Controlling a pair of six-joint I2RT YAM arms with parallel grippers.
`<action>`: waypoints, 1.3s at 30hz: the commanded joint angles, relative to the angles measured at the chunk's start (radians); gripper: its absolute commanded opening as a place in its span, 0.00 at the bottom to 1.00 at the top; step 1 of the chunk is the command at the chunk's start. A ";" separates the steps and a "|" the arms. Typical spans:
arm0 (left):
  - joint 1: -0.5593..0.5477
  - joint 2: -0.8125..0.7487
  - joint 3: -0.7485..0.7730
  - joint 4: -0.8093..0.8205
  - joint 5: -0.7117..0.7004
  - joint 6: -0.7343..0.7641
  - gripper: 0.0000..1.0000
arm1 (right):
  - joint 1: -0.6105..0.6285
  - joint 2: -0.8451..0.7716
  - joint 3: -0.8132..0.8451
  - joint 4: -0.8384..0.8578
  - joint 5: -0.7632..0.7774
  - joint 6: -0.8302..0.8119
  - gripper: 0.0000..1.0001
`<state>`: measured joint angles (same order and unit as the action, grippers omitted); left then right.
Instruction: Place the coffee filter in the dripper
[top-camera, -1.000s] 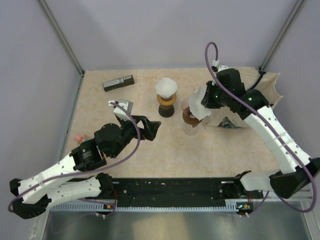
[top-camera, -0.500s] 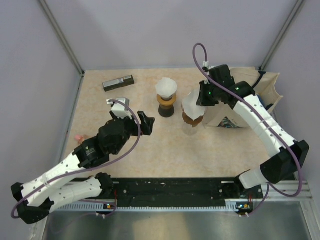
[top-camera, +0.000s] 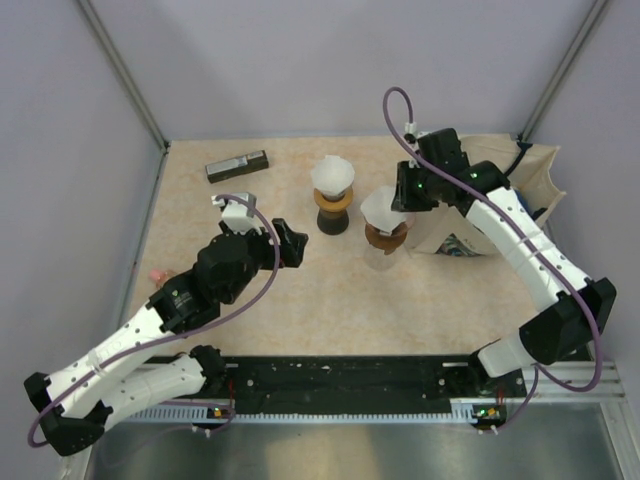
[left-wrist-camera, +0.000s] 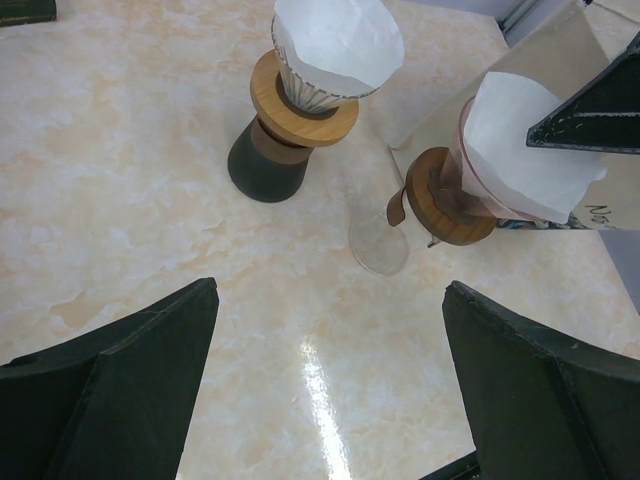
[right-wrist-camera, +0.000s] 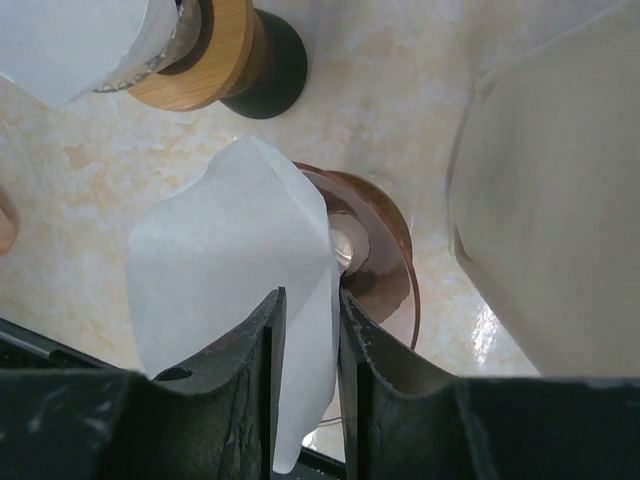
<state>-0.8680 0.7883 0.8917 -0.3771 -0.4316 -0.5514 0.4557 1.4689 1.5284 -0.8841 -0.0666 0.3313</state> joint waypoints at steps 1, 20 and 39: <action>0.007 -0.001 -0.005 0.012 0.019 -0.008 0.99 | -0.011 -0.012 0.090 -0.001 0.057 -0.028 0.28; 0.014 0.034 0.004 0.011 0.034 -0.019 0.99 | 0.009 -0.029 0.138 -0.010 -0.027 -0.089 0.28; 0.027 0.019 -0.020 -0.032 -0.001 -0.041 0.99 | 0.129 0.094 0.064 -0.055 0.100 -0.084 0.02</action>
<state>-0.8497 0.8223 0.8776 -0.4229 -0.4133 -0.5793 0.5560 1.5665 1.6165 -0.9283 0.0048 0.2455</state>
